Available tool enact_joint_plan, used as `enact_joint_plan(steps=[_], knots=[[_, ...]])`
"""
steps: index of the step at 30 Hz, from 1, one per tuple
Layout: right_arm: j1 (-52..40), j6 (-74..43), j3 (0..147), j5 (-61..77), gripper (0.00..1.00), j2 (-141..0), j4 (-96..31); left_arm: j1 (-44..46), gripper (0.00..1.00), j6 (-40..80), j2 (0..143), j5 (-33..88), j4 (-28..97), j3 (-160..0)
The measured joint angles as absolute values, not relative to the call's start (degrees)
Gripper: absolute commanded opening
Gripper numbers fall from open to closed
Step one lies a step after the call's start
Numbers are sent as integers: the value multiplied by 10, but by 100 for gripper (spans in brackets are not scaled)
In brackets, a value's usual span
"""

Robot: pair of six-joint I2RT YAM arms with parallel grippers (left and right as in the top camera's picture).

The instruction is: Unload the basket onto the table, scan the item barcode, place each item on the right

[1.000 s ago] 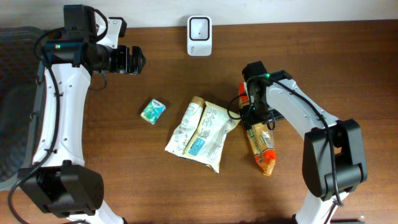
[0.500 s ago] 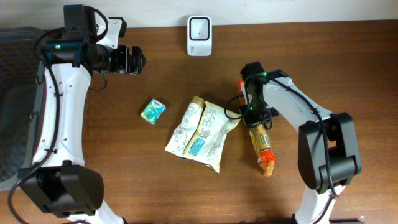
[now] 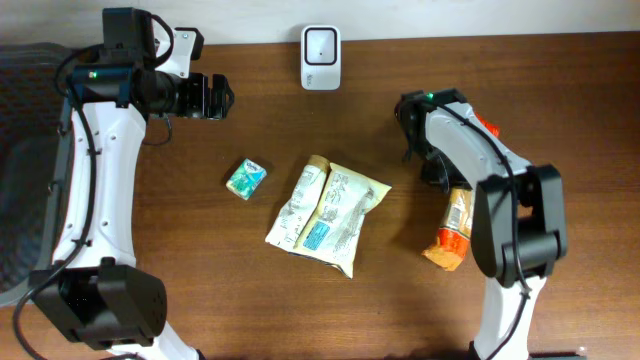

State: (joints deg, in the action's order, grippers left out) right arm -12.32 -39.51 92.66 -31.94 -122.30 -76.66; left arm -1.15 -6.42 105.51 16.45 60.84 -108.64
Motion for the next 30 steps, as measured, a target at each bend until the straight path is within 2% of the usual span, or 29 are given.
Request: enact_joint_plan(steps=[4,7,9,10,12,13,14,15,22,30], knots=[[-116,-369,936,-244,47,-1236,-730,-11,99,-64,1055,164,608,-1086],[-116,-347,988,-221,67,-1226,-757,-11,99,-64,1055,164,608,-1086],[-111,-312,1028,-197,66,-1197,-759,-11,99,-64,1055,164,608,-1086],[-103,-289,1042,-176,64,-1175,-766,-11,99,-64,1055,164,608,-1086],[-79,-255,1052,-133,53,-1148,-814,-11,99,-64,1055,164,608,-1086],[-58,-236,1052,-114,41,-1142,-857,-11,99,-64,1055,164,609,-1086],[-37,-225,1043,-101,19,-1142,-885,-11,99,-64,1055,164,608,-1086],[-20,-215,1023,-95,6,-1142,-897,-11,99,-64,1055,164,608,-1086],[-25,-203,796,-80,4,-1148,-801,-11,99,-64,1055,164,608,-1086],[-130,-203,785,-30,4,-1145,-635,-11,99,-64,1055,164,609,-1086]])
